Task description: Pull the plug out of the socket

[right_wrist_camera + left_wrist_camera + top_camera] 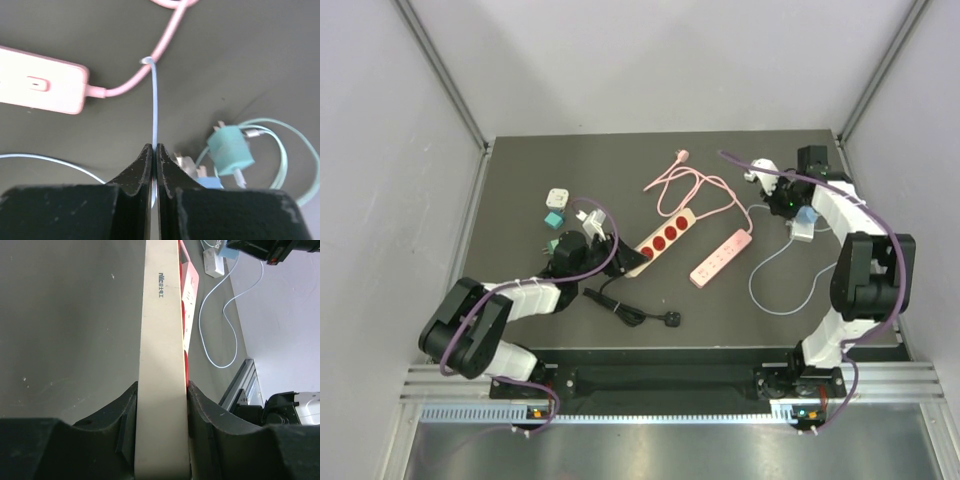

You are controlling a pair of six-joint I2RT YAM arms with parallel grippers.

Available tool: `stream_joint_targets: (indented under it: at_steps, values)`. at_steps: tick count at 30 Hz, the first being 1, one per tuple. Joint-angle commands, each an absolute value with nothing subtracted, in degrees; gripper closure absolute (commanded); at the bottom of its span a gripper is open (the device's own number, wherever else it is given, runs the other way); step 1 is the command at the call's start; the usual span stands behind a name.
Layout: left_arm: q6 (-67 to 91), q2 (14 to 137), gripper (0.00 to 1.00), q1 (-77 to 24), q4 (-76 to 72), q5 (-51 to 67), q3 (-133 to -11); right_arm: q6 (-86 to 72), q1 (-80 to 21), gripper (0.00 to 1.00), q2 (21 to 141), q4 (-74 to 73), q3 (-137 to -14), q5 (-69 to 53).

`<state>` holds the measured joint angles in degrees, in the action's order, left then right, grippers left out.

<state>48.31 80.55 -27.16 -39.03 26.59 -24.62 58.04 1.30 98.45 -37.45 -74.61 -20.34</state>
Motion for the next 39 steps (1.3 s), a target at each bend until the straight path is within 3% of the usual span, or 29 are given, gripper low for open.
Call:
stream_joint_targets:
  at_steps: [1,9,17,21,24,25,31,38,39]
  values:
    - [48.7,83.1,1.00,-27.2,-47.1,29.0,-25.5,51.0,4.1,1.00,92.7,-31.3,-74.9,-19.6]
    - [51.4,97.6,1.00,-27.1,-54.0,38.3,-31.1,31.7,13.9,1.00,85.3,-18.0,-73.7,-21.9]
    - [53.6,107.0,1.00,-27.1,-57.8,40.3,-34.7,19.4,15.1,1.00,86.9,-10.5,-67.8,-9.8]
    - [51.4,107.6,0.92,-27.2,-51.9,38.5,-35.9,17.3,15.1,1.00,91.5,-12.3,-67.9,-6.7]
    - [48.2,107.0,0.85,-27.2,-45.8,35.9,-37.4,16.4,15.5,0.87,93.2,-12.5,-67.9,-7.0]
    - [47.3,106.8,0.80,-27.2,-41.4,34.4,-37.8,16.3,15.6,0.77,93.3,-12.4,-67.6,-7.3]
    - [42.5,106.9,0.72,-27.2,-31.4,31.1,-39.6,16.2,15.6,0.35,90.5,-11.7,-67.0,-8.2]
    - [39.9,107.8,0.66,-27.2,-26.3,30.2,-39.6,17.5,15.7,0.07,82.6,-10.7,-63.9,-12.8]
    - [39.4,107.8,0.64,-27.2,-25.4,30.4,-39.8,17.6,15.6,0.06,80.3,-10.6,-63.3,-15.1]
